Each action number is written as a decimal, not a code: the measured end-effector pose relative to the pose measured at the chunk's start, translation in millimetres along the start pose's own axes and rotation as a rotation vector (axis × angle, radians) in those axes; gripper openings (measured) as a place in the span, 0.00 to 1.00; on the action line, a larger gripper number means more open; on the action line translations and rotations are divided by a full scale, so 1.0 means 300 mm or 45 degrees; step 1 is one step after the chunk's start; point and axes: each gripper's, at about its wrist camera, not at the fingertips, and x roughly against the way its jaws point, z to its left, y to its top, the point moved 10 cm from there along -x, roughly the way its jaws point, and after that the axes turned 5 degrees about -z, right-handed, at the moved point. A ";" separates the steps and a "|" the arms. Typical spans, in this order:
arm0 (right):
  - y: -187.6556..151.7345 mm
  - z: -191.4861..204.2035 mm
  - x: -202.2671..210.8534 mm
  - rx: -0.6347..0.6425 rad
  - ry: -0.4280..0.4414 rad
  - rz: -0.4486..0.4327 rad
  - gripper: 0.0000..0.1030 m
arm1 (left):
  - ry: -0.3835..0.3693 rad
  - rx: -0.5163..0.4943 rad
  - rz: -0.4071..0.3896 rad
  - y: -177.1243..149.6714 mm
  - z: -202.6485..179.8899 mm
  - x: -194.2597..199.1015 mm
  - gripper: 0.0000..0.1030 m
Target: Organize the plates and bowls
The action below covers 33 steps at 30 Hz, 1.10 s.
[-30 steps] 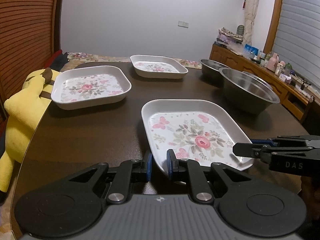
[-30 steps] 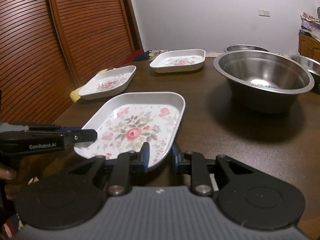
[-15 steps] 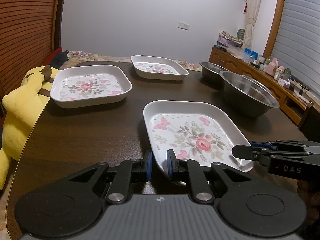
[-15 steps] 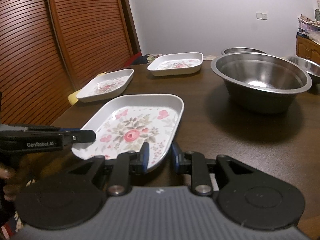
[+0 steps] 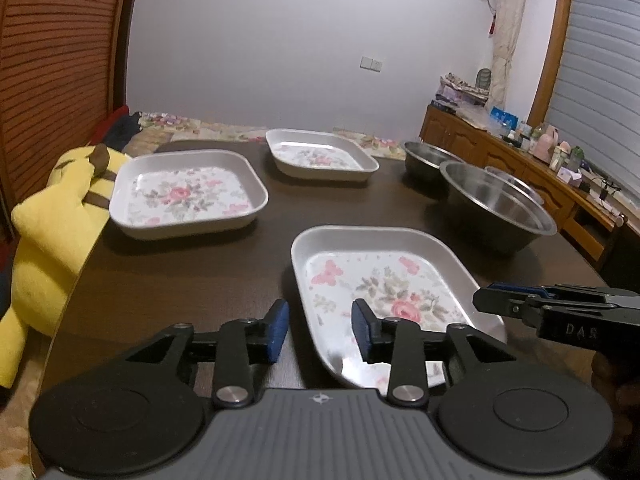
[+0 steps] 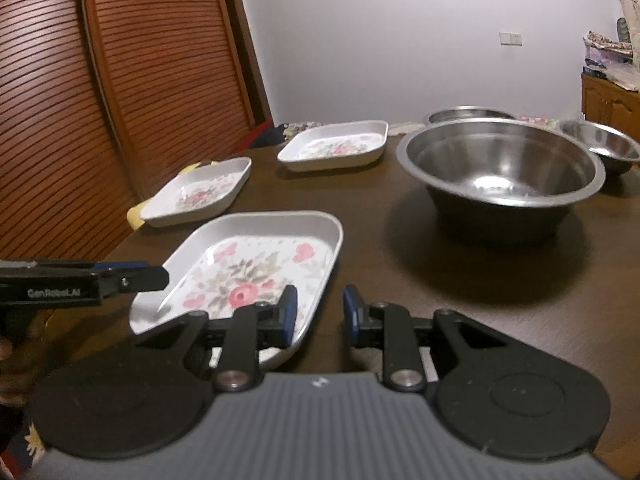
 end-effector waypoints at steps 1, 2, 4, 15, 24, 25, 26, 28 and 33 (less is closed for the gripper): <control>0.010 -0.003 0.005 0.000 0.001 -0.008 0.26 | 0.001 -0.007 -0.006 0.010 -0.001 0.003 0.40; 0.023 -0.005 0.007 -0.002 0.004 -0.017 0.27 | 0.004 -0.015 -0.013 0.021 0.000 0.004 0.41; 0.054 -0.008 0.012 0.002 0.015 -0.034 0.30 | 0.019 -0.025 -0.027 0.046 0.010 0.008 0.42; 0.246 0.080 -0.024 0.156 0.108 -0.095 0.45 | 0.134 -0.096 -0.094 0.212 0.149 0.019 0.57; 0.315 0.209 -0.173 0.229 0.201 -0.030 0.45 | 0.201 -0.109 -0.076 0.278 0.298 -0.036 0.58; 0.323 0.223 -0.183 0.235 0.211 -0.022 0.45 | 0.209 -0.112 -0.071 0.282 0.316 -0.047 0.58; 0.331 0.234 -0.201 0.240 0.218 -0.013 0.45 | 0.216 -0.114 -0.067 0.285 0.331 -0.055 0.58; 0.342 0.252 -0.237 0.242 0.228 0.008 0.45 | 0.234 -0.110 -0.056 0.289 0.369 -0.075 0.58; 0.347 0.285 -0.330 0.212 0.259 0.075 0.45 | 0.248 -0.082 -0.034 0.292 0.437 -0.126 0.58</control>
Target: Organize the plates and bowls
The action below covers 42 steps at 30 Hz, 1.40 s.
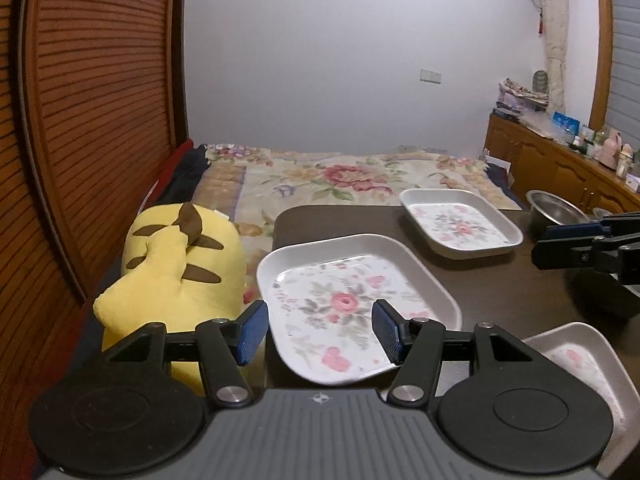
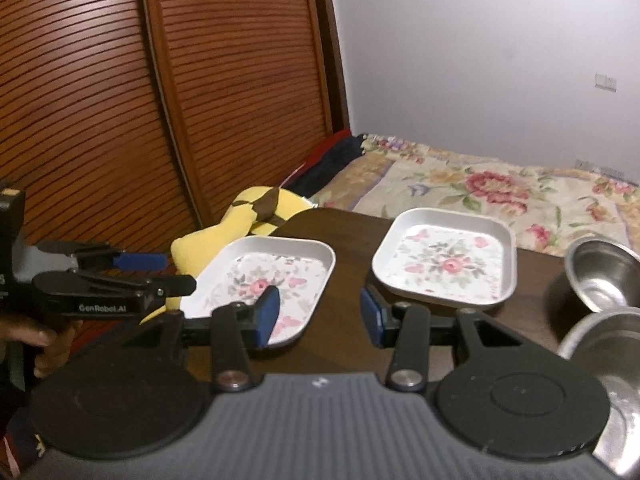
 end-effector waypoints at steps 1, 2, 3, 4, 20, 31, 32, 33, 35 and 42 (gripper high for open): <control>-0.003 0.003 -0.023 -0.005 0.006 0.015 0.45 | 0.003 0.001 0.004 0.000 0.008 -0.012 0.58; -0.005 0.007 -0.037 -0.007 0.010 0.027 0.45 | 0.005 0.004 0.009 -0.001 0.019 -0.027 0.58; -0.011 0.011 -0.062 -0.007 0.014 0.045 0.45 | 0.007 0.007 0.012 -0.001 0.026 -0.036 0.58; -0.016 0.013 -0.082 -0.007 0.016 0.060 0.45 | 0.009 0.014 0.014 -0.001 0.037 -0.048 0.58; -0.076 0.020 -0.304 0.002 0.030 0.256 0.36 | -0.040 0.128 0.059 -0.031 0.111 -0.147 0.26; -0.100 0.038 -0.339 0.034 0.050 0.298 0.21 | -0.051 0.164 0.092 -0.071 0.117 -0.158 0.18; -0.101 0.042 -0.339 0.041 0.053 0.299 0.21 | -0.053 0.166 0.092 -0.075 0.118 -0.154 0.16; -0.101 0.043 -0.338 0.046 0.052 0.297 0.21 | -0.056 0.167 0.094 -0.079 0.116 -0.151 0.15; -0.102 0.043 -0.338 0.049 0.052 0.295 0.20 | -0.057 0.164 0.094 -0.081 0.113 -0.147 0.11; -0.103 0.039 -0.335 0.028 0.060 0.298 0.18 | -0.031 0.152 0.098 -0.084 0.102 -0.138 0.10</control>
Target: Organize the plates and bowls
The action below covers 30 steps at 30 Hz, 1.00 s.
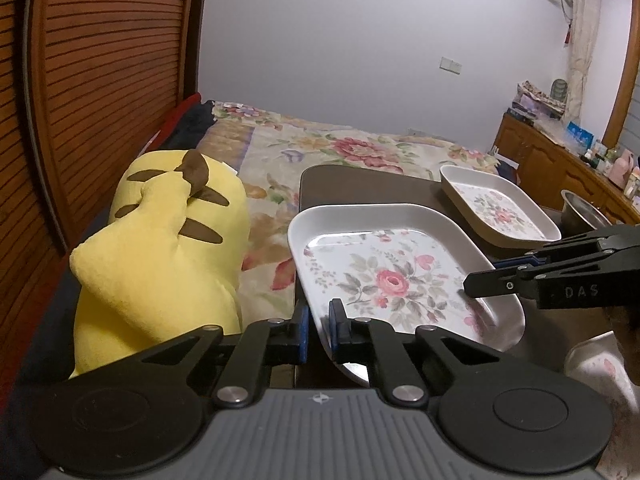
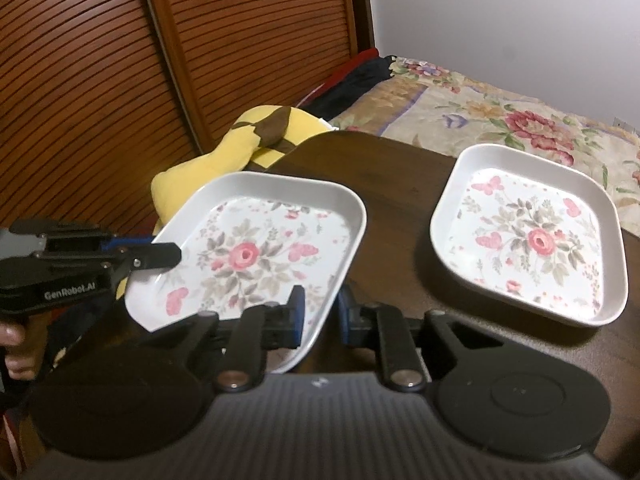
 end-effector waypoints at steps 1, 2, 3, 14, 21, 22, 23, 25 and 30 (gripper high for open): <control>0.000 -0.001 0.003 -0.007 0.003 -0.001 0.18 | -0.002 0.000 0.000 0.001 -0.002 0.003 0.10; 0.001 -0.002 0.006 -0.006 0.004 -0.003 0.17 | -0.003 0.000 -0.002 0.006 -0.003 0.008 0.11; 0.003 -0.002 0.013 0.000 0.001 -0.008 0.17 | -0.004 -0.004 -0.008 0.010 -0.005 0.014 0.10; 0.051 -0.016 0.169 0.006 -0.027 -0.109 0.16 | -0.035 -0.074 -0.083 0.096 -0.109 0.114 0.11; 0.053 -0.066 0.301 -0.020 -0.070 -0.172 0.16 | -0.086 -0.099 -0.088 0.133 -0.220 0.159 0.11; 0.050 -0.075 0.318 -0.023 -0.074 -0.179 0.16 | -0.097 -0.105 -0.090 0.138 -0.237 0.167 0.11; 0.047 -0.083 0.338 -0.026 -0.080 -0.187 0.16 | -0.106 -0.109 -0.092 0.141 -0.252 0.174 0.11; 0.039 -0.094 0.371 -0.033 -0.086 -0.202 0.16 | -0.120 -0.120 -0.098 0.148 -0.280 0.188 0.11; 0.011 -0.119 0.431 -0.050 -0.100 -0.227 0.16 | -0.139 -0.151 -0.108 0.145 -0.342 0.217 0.11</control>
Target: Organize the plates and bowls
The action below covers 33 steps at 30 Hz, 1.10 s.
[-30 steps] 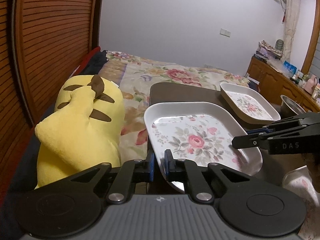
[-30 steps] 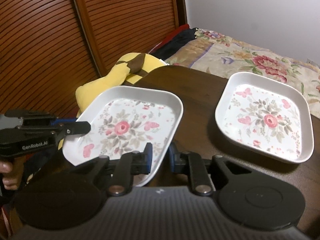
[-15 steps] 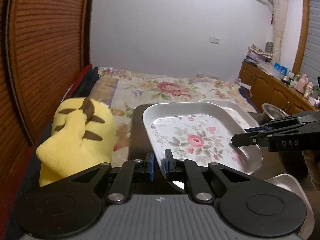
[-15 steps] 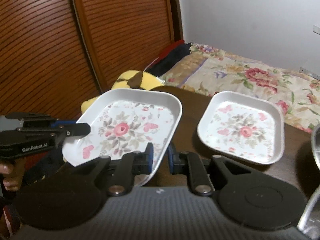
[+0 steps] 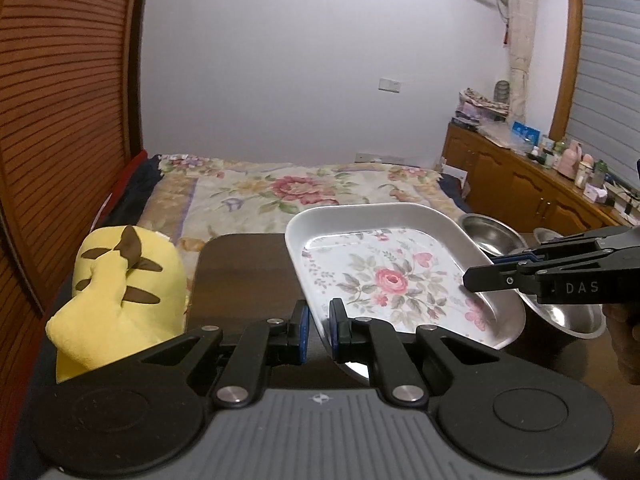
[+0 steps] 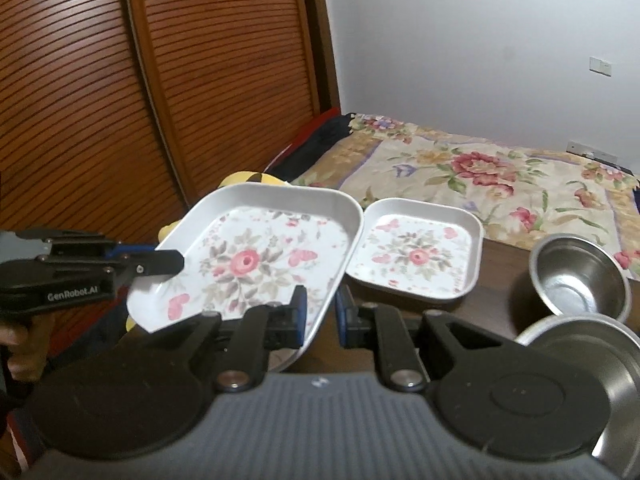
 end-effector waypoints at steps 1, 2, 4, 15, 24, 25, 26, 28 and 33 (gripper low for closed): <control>-0.004 -0.005 0.012 -0.003 -0.003 -0.004 0.16 | -0.003 -0.006 -0.001 -0.001 -0.012 0.004 0.11; -0.007 -0.008 0.022 -0.005 -0.005 -0.008 0.16 | -0.006 -0.009 -0.002 -0.003 -0.022 0.009 0.11; -0.014 -0.015 0.046 -0.008 -0.008 -0.016 0.16 | -0.012 -0.015 -0.004 -0.007 -0.042 0.017 0.11; -0.050 -0.026 0.134 -0.008 -0.009 -0.037 0.16 | -0.034 -0.068 -0.016 -0.013 -0.119 0.082 0.11; -0.080 -0.041 0.179 -0.005 -0.013 -0.053 0.17 | -0.066 -0.070 0.001 -0.055 -0.152 0.092 0.12; -0.086 -0.043 0.183 -0.004 -0.014 -0.051 0.17 | -0.069 -0.071 0.002 -0.060 -0.157 0.093 0.12; -0.093 -0.044 0.183 -0.004 -0.015 -0.047 0.17 | -0.070 -0.073 0.004 -0.066 -0.161 0.093 0.12; -0.104 -0.049 0.182 -0.005 -0.019 -0.039 0.17 | -0.074 -0.078 0.010 -0.077 -0.170 0.093 0.12; -0.126 -0.051 0.197 0.002 -0.019 -0.035 0.17 | -0.086 -0.084 0.024 -0.095 -0.180 0.095 0.12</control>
